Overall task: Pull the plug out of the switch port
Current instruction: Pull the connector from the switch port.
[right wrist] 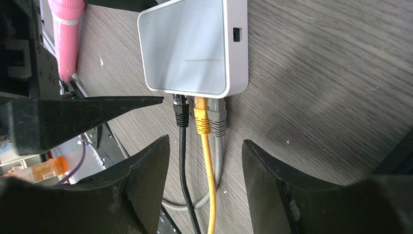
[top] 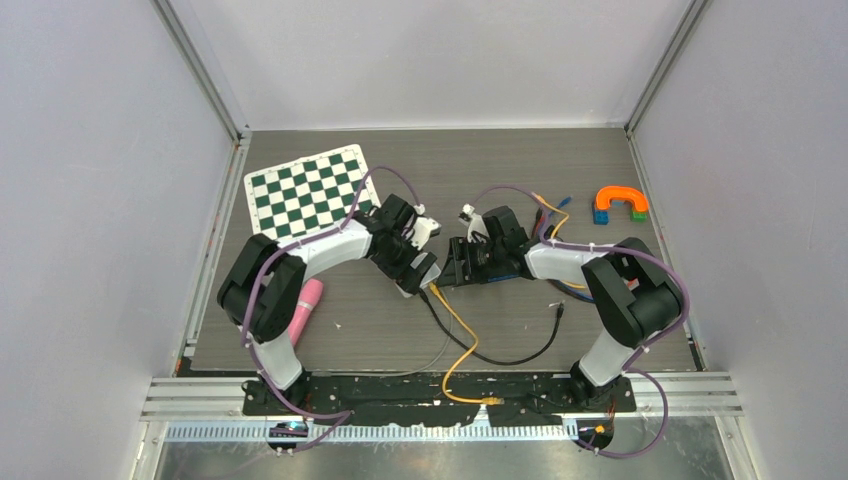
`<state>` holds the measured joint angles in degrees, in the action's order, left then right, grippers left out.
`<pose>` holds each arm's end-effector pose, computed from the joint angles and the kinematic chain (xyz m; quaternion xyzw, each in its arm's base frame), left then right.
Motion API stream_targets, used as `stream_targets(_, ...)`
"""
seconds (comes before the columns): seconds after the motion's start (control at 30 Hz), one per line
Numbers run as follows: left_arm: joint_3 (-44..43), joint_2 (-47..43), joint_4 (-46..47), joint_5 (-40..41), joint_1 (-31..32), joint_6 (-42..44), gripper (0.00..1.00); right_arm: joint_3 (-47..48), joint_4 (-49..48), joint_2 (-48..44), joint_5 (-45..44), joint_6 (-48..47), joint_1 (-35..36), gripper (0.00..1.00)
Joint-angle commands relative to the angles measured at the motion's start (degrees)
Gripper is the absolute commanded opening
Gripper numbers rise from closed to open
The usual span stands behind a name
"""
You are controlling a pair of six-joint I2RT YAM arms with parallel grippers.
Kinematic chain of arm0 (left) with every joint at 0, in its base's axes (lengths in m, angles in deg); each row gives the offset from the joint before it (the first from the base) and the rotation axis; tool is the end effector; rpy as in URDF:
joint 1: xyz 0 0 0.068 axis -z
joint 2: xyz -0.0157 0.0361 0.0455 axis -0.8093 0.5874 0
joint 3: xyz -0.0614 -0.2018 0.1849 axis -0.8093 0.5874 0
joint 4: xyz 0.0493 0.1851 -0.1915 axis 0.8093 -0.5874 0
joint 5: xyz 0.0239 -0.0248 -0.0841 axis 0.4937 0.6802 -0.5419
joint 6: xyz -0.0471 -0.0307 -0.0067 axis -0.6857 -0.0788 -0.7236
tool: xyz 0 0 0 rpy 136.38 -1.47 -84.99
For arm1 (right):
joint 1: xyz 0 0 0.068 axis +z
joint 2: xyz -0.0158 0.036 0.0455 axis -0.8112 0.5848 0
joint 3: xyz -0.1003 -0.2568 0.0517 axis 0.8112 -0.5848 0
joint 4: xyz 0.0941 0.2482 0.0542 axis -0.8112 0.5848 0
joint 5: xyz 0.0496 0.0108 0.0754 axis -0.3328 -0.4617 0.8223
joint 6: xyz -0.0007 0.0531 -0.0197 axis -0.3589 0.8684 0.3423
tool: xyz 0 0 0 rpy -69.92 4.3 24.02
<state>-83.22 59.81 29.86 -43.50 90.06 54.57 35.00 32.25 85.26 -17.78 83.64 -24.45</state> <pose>0.2851 -0.2184 0.1687 0.3612 0.9089 -0.1540 0.1403 0.2721 0.1818 0.1425 -0.1291 0.8865 0.4117 0.1668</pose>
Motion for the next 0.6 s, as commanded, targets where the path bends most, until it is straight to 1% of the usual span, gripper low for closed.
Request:
stream_targets(0.0,-3.06,1.20,-3.49,1.62,0.45,0.79,0.77,-0.14,-4.30,1.58,1.30,3.13,-0.67,0.60)
stream_targets(0.1,-3.21,1.55,-3.84,1.96,0.54,0.68,0.70,-0.02,-4.71,2.46,0.82,3.99,-0.70,0.58)
stream_targets(0.17,-3.03,1.49,-3.98,2.21,0.55,0.46,0.64,0.47,-4.58,3.43,0.52,4.31,-0.75,0.57)
stream_targets(0.23,-2.79,1.27,-4.12,2.12,0.67,0.62,0.62,0.91,-4.94,4.43,0.57,4.58,-0.78,0.55)
stream_targets(0.27,-2.56,1.06,-4.30,1.98,0.69,0.73,0.63,1.18,-5.17,5.07,0.71,4.71,-0.85,0.55)
stream_targets(0.3,-2.24,0.81,-4.46,1.43,0.72,1.05,0.66,1.37,-5.62,5.40,0.75,4.98,-0.80,0.54)
stream_targets(0.33,-1.99,0.60,-4.53,0.93,0.86,1.40,0.72,1.74,-5.81,6.02,0.78,5.13,-0.82,0.53)
stream_targets(0.37,-1.63,0.43,-4.58,0.94,0.95,1.42,0.76,2.00,-6.03,6.45,0.83,5.30,-0.84,0.53)
stream_targets(0.4,-1.48,0.40,-4.64,0.93,0.99,1.42,0.78,2.55,-6.06,7.18,1.00,5.42,-0.84,0.52)
stream_targets(0.57,-1.57,0.77,-5.51,1.57,1.07,1.58,0.80,3.22,-6.81,9.06,1.98,6.12,-0.82,0.50)
